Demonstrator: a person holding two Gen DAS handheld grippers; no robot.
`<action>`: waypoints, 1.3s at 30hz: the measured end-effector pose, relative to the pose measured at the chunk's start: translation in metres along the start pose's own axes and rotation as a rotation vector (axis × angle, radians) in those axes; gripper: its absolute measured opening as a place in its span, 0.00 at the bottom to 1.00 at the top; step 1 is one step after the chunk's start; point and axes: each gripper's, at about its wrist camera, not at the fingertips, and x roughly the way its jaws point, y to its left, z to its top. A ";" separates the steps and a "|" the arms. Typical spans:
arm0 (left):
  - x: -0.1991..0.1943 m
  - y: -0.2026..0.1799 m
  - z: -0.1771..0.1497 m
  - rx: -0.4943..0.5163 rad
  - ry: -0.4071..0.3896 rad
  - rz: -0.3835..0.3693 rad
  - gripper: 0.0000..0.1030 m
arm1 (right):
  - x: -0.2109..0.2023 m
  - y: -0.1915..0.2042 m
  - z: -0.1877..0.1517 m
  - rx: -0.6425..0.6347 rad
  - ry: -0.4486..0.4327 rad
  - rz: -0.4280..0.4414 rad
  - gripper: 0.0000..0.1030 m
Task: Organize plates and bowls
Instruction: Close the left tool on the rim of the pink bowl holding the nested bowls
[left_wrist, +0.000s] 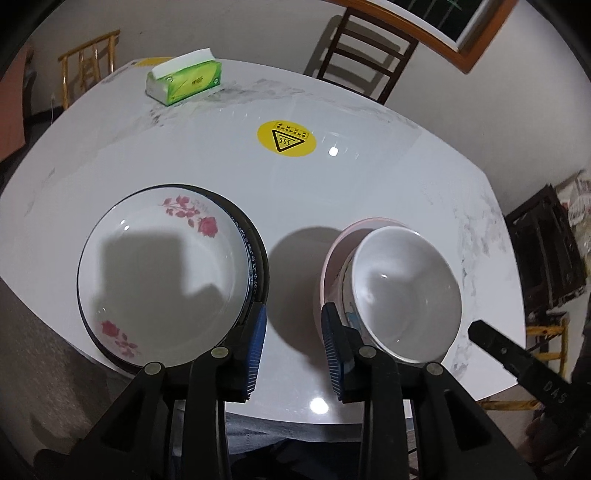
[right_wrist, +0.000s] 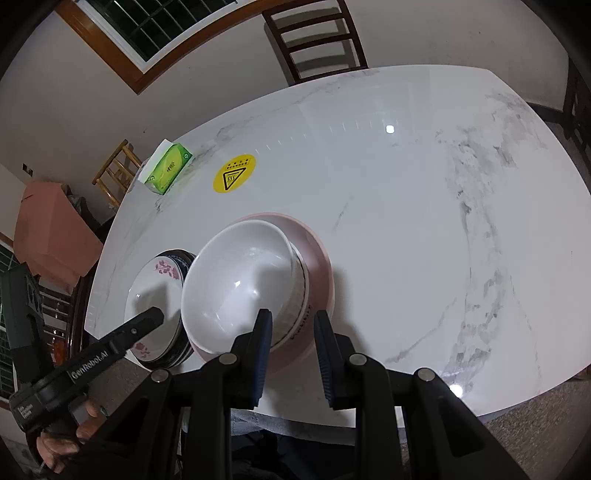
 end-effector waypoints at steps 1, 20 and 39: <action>0.000 0.002 0.000 -0.010 0.002 -0.002 0.27 | 0.002 -0.002 -0.001 0.009 0.002 -0.005 0.24; 0.027 0.014 0.003 -0.112 0.072 -0.056 0.27 | 0.029 -0.020 -0.002 0.086 0.052 -0.073 0.24; 0.034 0.016 0.007 -0.138 0.136 -0.145 0.26 | 0.039 -0.017 0.001 0.073 0.077 -0.069 0.24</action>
